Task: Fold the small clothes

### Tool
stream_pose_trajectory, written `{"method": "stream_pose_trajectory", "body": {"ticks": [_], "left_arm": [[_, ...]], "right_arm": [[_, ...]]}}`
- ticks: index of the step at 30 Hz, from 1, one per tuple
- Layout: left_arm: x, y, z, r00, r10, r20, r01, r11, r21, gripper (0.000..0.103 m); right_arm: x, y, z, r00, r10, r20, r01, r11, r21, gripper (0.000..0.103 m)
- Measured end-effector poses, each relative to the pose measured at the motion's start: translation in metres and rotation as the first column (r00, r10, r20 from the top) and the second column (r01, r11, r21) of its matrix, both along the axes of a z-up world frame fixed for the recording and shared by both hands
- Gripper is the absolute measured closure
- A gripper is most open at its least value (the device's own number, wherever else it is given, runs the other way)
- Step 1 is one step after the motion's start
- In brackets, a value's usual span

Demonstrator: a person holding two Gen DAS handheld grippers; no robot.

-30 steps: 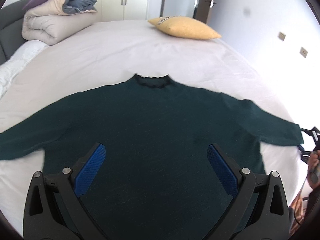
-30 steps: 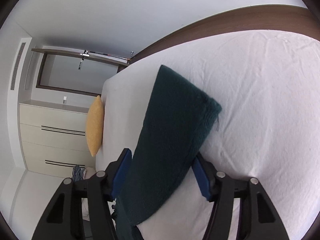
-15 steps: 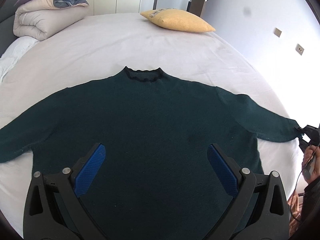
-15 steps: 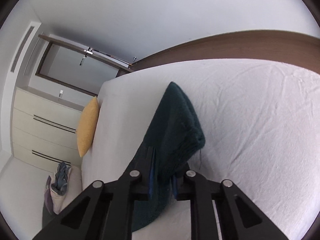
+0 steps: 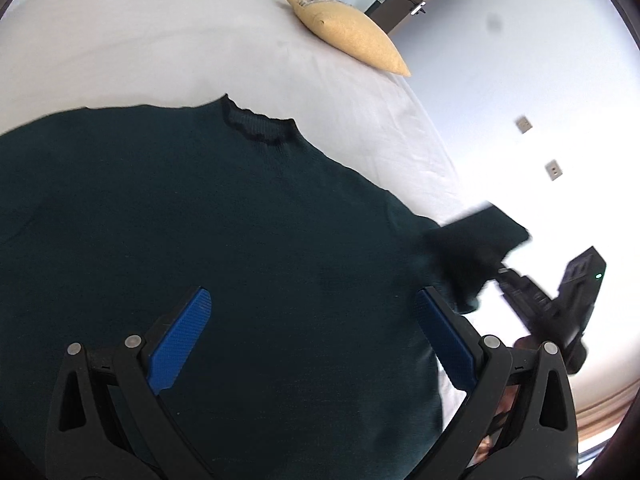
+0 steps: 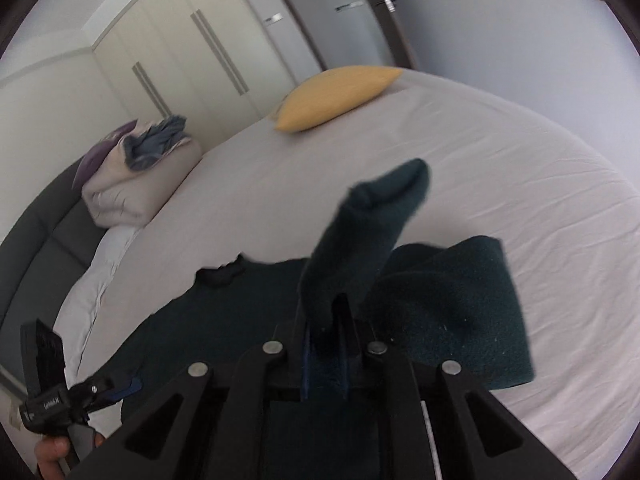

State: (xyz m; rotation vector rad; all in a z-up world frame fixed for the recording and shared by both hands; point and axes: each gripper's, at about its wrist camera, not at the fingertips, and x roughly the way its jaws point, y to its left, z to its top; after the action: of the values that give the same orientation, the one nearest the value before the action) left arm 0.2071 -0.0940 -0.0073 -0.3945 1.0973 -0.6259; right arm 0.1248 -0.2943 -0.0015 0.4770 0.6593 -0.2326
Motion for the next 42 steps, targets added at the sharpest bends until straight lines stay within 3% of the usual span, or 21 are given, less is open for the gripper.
{"method": "stream_pose_trajectory", "body": {"ticks": [5, 14, 17, 20, 21, 23, 25, 27, 30, 34, 35, 36, 38, 42], "left_arm": [[0.02, 0.003, -0.01, 0.995, -0.034, -0.089, 0.021, 0.99, -0.139, 0.0], [0.044, -0.026, -0.038, 0.974, -0.079, -0.212, 0.032, 0.975, -0.218, 0.0], [0.048, -0.036, -0.047, 0.959, -0.096, -0.268, 0.019, 0.961, -0.276, 0.0], [0.054, -0.046, -0.054, 0.944, -0.107, -0.312, 0.018, 0.961, -0.276, 0.0], [0.061, -0.053, -0.062, 0.935, -0.119, -0.334, 0.023, 0.96, -0.279, 0.003], [0.068, -0.061, -0.071, 0.915, -0.158, -0.372, 0.038, 0.95, -0.31, 0.019], [0.074, -0.07, -0.082, 0.896, -0.179, -0.407, 0.045, 0.947, -0.317, 0.055], [0.077, -0.077, -0.09, 0.887, -0.183, -0.424, 0.055, 0.954, -0.296, 0.072], [0.08, -0.081, -0.098, 0.887, -0.186, -0.423, 0.055, 0.951, -0.303, 0.08], [0.086, -0.082, -0.097, 0.905, -0.176, -0.388, 0.061, 0.955, -0.291, 0.092], [0.087, -0.082, -0.095, 0.911, -0.171, -0.375, 0.063, 0.957, -0.283, 0.092], [0.082, -0.078, -0.088, 0.919, -0.164, -0.358, 0.064, 0.959, -0.274, 0.094], [0.08, -0.072, -0.079, 0.932, -0.147, -0.33, 0.06, 0.964, -0.26, 0.095], [0.075, -0.052, -0.054, 0.966, -0.105, -0.237, 0.059, 0.98, -0.192, 0.095]], "right_arm": [[0.039, 0.057, -0.039, 0.988, 0.128, -0.085, -0.128, 0.992, 0.009, 0.09], [0.037, 0.072, -0.07, 0.984, 0.134, -0.121, -0.132, 0.991, 0.024, 0.09], [0.03, 0.081, -0.074, 0.985, 0.133, -0.11, -0.135, 0.991, -0.016, 0.09], [0.027, 0.09, -0.073, 0.984, 0.148, -0.099, -0.154, 0.987, -0.05, 0.09], [0.025, 0.093, -0.074, 0.983, 0.156, -0.094, -0.162, 0.985, -0.054, 0.09], [0.024, 0.097, -0.075, 0.982, 0.167, -0.091, -0.173, 0.983, -0.057, 0.09], [0.024, 0.099, -0.076, 0.981, 0.17, -0.09, -0.175, 0.983, -0.05, 0.09], [0.023, 0.098, -0.078, 0.982, 0.167, -0.092, -0.172, 0.984, -0.046, 0.09], [0.02, 0.095, -0.079, 0.983, 0.163, -0.09, -0.167, 0.985, -0.039, 0.09], [0.014, 0.094, -0.077, 0.984, 0.16, -0.081, -0.162, 0.987, -0.018, 0.086], [0.012, 0.092, -0.077, 0.986, 0.151, -0.073, -0.152, 0.988, -0.003, 0.075], [0.009, 0.09, -0.076, 0.988, 0.142, -0.066, -0.141, 0.99, 0.019, 0.057], [-0.004, 0.084, -0.074, 0.994, 0.106, -0.029, -0.104, 0.992, 0.074, 0.042], [-0.035, 0.066, -0.074, 0.999, 0.044, 0.023, -0.047, 0.981, 0.187, 0.037]]}}
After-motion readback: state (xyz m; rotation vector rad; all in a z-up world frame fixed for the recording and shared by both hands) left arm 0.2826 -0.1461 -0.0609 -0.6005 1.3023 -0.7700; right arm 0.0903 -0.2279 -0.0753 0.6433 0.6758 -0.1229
